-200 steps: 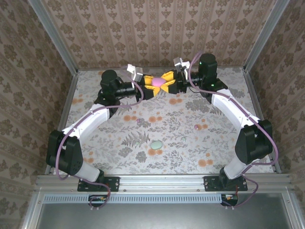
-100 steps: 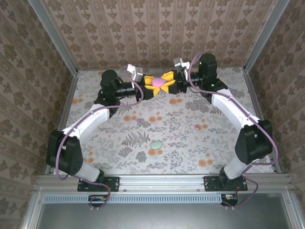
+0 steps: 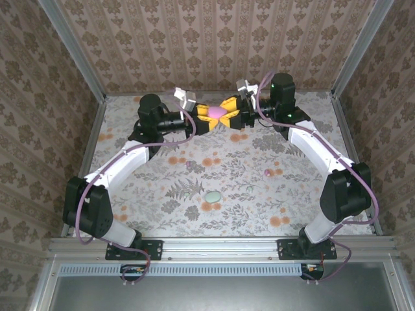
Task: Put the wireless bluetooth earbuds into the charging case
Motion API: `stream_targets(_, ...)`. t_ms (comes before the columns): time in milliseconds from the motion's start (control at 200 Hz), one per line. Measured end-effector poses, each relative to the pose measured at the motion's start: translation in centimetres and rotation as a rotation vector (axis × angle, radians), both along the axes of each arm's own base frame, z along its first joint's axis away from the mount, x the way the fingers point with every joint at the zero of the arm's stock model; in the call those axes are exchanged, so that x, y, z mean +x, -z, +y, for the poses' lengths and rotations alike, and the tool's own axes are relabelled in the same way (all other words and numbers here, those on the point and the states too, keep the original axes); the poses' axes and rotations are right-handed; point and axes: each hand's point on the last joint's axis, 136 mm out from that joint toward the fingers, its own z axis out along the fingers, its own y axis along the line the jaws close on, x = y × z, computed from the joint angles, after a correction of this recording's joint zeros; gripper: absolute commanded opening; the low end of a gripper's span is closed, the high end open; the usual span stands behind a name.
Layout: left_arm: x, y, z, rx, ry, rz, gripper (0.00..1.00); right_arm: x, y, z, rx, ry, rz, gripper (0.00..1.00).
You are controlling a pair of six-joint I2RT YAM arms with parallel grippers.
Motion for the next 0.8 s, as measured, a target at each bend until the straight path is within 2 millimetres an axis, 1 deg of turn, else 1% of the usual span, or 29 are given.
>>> stream_targets(110,0.0,0.0,-0.1,0.000,-0.003,0.001,0.34,0.3,0.1,0.0,-0.004,0.018,0.004,0.57)
stream_targets(190,0.1,-0.1,-0.2,-0.004,-0.009,-0.005,0.34,0.5,0.0,0.0,-0.005,0.033,0.010,0.65)
stream_targets(285,0.3,-0.4,-0.2,-0.015,-0.023,-0.022,0.33,0.9,-0.4,-0.3,-0.006,0.076,0.019,0.68)
stream_targets(405,0.7,-0.4,-0.2,-0.033,-0.058,-0.048,0.31,1.2,-1.2,-0.8,-0.001,0.147,0.056,0.75)
stream_targets(505,1.1,0.3,-0.1,-0.042,-0.095,-0.053,0.31,1.2,-2.0,-1.4,0.010,0.207,0.102,0.75)
stream_targets(595,1.5,0.8,0.0,-0.048,-0.125,-0.047,0.31,0.9,-2.6,-1.9,0.021,0.240,0.129,0.75)
stream_targets(720,2.0,0.4,0.1,-0.076,-0.156,-0.062,0.31,0.4,-2.6,-2.3,0.019,0.282,0.166,0.76)
stream_targets(800,2.0,0.2,0.2,-0.093,-0.168,-0.069,0.31,0.5,-2.4,-2.6,0.009,0.307,0.196,0.75)
